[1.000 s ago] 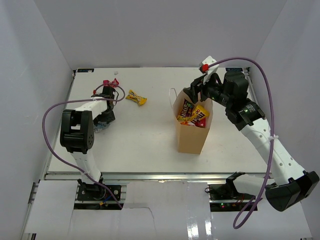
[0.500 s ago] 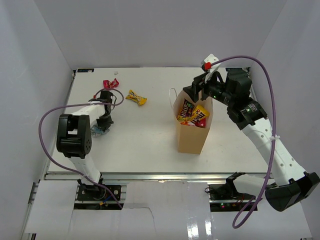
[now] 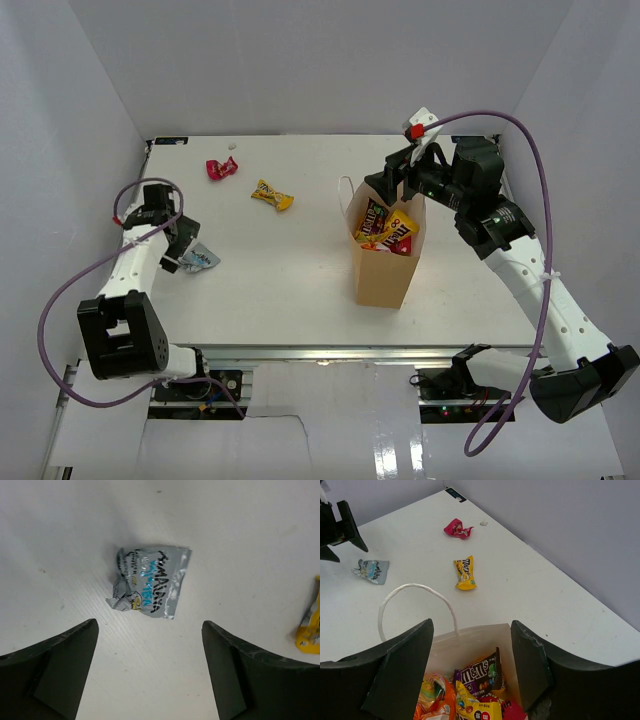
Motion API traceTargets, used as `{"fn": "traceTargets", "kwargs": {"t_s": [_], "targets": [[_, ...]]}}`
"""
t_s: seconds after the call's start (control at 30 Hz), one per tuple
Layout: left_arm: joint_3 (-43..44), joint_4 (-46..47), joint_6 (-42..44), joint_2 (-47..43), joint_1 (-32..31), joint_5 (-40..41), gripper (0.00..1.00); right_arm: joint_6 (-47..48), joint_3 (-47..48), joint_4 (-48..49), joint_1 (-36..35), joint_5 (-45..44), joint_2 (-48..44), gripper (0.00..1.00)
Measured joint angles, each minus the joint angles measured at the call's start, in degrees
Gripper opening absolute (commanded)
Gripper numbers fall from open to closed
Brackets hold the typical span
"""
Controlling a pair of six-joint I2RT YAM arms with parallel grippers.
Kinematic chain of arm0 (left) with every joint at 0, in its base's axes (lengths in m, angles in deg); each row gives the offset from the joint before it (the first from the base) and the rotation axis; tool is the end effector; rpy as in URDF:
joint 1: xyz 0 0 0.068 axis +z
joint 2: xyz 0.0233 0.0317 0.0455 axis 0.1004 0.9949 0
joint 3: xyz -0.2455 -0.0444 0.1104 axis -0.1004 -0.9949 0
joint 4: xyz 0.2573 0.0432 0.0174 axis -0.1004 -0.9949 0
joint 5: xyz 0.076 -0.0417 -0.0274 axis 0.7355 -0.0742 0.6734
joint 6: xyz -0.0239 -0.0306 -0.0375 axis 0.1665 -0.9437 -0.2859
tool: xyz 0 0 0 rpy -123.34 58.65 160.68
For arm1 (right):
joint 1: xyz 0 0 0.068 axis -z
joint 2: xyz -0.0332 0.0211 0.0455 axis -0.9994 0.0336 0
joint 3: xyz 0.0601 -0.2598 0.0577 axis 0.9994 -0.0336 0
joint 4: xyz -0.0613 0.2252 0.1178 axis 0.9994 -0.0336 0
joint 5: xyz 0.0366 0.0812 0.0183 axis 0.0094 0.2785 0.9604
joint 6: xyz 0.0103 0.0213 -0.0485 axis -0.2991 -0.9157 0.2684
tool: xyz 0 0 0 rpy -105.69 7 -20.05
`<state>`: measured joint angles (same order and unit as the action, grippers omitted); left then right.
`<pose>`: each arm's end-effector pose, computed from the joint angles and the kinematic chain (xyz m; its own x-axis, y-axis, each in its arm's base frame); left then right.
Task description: Place the snacks into the paper bag
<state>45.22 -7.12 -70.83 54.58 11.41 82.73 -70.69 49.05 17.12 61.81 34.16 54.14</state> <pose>0.2671 0.0360 0.2517 -0.3788 -0.8053 -0.4561 -0.8385 0.5072 -0.1993 0.2244 0.1235 0.4458 0.0288 -0.1254 -0.9917 -0.7071 0.6986 -0.1089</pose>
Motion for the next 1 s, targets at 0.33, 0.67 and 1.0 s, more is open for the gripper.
{"fn": "traceTargets", "kwargs": {"t_s": [0.33, 0.67, 1.0], "targets": [[-4.8, 1.6, -7.4, 8.6, 10.8, -13.2, 0.83, -0.7, 0.0, 0.5, 0.0, 2.7, -0.4, 0.72], [-6.3, 6.5, -5.4, 13.5, 13.7, -22.5, 0.29, 2.3, 0.0, 0.9, 0.4, 9.8, -0.7, 0.84], [-7.3, 12.2, 4.4, 8.3, 14.0, -35.3, 0.11, 22.0, 4.1, -7.9, 0.1, 38.2, 1.7, 0.95]]}}
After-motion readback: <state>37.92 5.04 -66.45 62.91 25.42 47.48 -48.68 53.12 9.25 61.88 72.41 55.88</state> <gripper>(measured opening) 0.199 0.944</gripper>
